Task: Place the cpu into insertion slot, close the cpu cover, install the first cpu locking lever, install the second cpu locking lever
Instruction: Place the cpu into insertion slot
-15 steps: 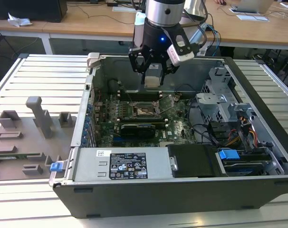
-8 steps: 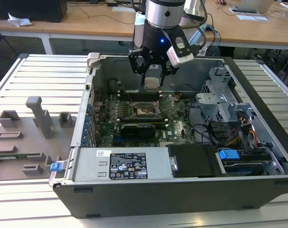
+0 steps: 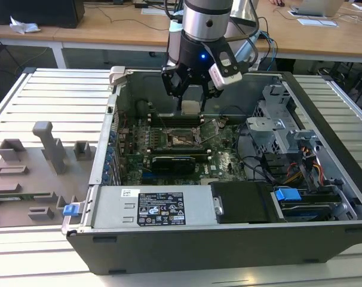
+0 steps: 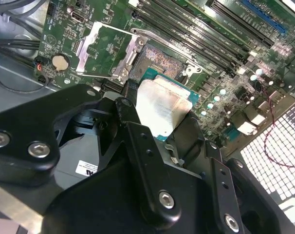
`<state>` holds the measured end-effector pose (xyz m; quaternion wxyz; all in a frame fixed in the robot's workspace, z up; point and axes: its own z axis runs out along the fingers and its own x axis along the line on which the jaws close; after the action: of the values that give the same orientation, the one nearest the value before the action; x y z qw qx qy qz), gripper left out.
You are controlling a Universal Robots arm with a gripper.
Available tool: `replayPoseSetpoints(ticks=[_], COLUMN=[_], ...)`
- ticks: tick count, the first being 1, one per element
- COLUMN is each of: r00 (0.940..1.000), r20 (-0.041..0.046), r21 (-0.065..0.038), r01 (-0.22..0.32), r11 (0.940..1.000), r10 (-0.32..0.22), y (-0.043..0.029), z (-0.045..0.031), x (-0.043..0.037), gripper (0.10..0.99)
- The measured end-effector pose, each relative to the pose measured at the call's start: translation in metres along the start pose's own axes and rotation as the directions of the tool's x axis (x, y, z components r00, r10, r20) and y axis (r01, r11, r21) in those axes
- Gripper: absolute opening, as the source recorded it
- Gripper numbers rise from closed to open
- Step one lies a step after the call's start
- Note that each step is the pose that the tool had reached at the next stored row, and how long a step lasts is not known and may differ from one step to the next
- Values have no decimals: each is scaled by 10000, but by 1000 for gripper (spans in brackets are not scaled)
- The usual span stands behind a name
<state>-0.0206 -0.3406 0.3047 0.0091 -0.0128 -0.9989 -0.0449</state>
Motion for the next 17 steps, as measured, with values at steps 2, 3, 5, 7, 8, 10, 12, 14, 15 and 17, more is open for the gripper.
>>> replayPoseSetpoints(ticks=[2,3,5,7,8,10,12,14,15,17], r00=[10000,10000,10000,10000,10000,10000,10000,10000,10000,10000], r20=[0,0,1,5,6,9,9,10,10,10], r21=[0,1,67,210,254,343,363,366,371,374], r01=[0,0,-4,-4,-4,-6,-6,-5,-6,-6], r11=[10000,10000,10000,9998,9997,9994,9993,9993,9993,9993], r10=[0,0,4,4,4,6,6,5,5,5], y=[-2,-3,-3,23,34,63,80,85,87,89], z=[22,29,61,87,95,115,134,159,187,230], x=[-1,-1,-1,-1,-1,0,0,-1,-1,-2], gripper=[541,541,541,541,541,541,541,541,541,541])
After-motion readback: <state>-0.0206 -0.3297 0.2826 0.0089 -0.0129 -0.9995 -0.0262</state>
